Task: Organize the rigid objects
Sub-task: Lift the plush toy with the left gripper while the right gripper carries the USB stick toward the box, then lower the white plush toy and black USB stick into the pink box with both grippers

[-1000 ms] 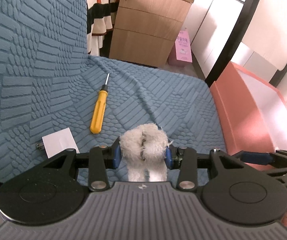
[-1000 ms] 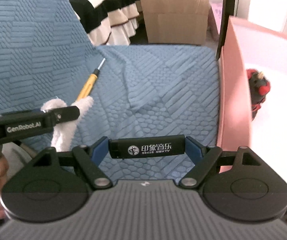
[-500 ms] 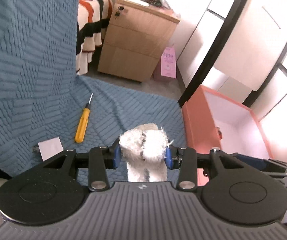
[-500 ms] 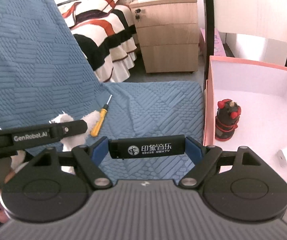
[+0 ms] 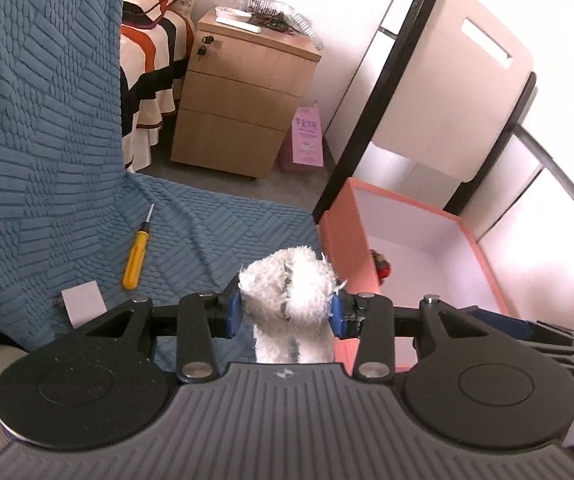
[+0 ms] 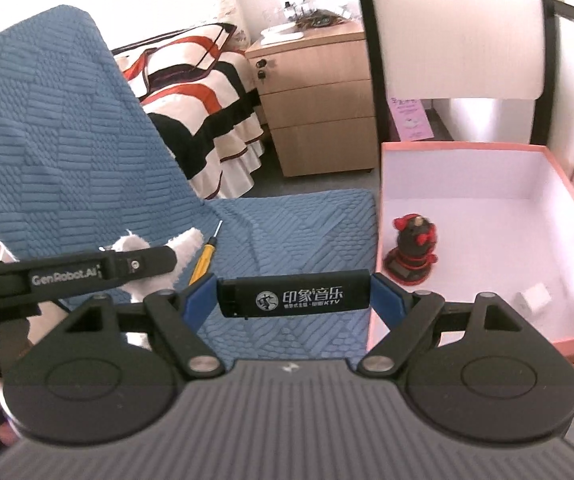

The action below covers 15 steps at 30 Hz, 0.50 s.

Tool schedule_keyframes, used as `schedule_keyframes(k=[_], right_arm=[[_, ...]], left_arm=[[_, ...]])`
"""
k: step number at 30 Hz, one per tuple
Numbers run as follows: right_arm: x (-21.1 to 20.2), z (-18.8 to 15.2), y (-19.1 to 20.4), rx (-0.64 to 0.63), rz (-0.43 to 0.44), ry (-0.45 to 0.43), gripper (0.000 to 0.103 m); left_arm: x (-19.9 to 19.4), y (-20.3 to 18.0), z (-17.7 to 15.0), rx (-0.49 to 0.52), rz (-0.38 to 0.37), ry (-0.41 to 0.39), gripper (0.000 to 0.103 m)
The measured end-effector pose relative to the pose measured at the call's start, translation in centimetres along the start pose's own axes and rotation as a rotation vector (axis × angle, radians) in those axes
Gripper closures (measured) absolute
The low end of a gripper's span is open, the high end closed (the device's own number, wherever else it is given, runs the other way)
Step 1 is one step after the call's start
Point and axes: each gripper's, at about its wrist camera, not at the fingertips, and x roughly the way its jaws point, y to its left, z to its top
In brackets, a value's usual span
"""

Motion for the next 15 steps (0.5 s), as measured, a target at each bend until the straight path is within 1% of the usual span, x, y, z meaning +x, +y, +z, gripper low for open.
schedule_keyframes(k=[3, 5, 11, 13, 15], right_arm=[[-1.4, 0.1, -1.2, 0.001, -0.014, -0.011, 0.019], [-2.5, 0.3, -2.4, 0.012, -0.027, -0.029, 0.019], [-4.4, 0.3, -5.9, 0.061, -0.051, -0.051, 0.019], [-4.9, 0.1, -7.1, 0.073, -0.057, -0.05, 0.019], [-5.4, -0.1, -8.5, 0.08, -0.072, -0.041, 0.019]], left_arm=[[-0.3, -1.8, -0.2, 0.022, -0.011, -0.007, 0.057], [-0.3, -2.9, -0.2, 0.019, -0.025, -0.01, 0.057], [0.2, -7.3, -0.1, 0.035, -0.09, 0.0, 0.057], [0.4, -8.7, 0.0, 0.027, -0.121, 0.0, 0.057], [0.7, -10.1, 0.0, 0.024, -0.136, 0.0, 0.057]])
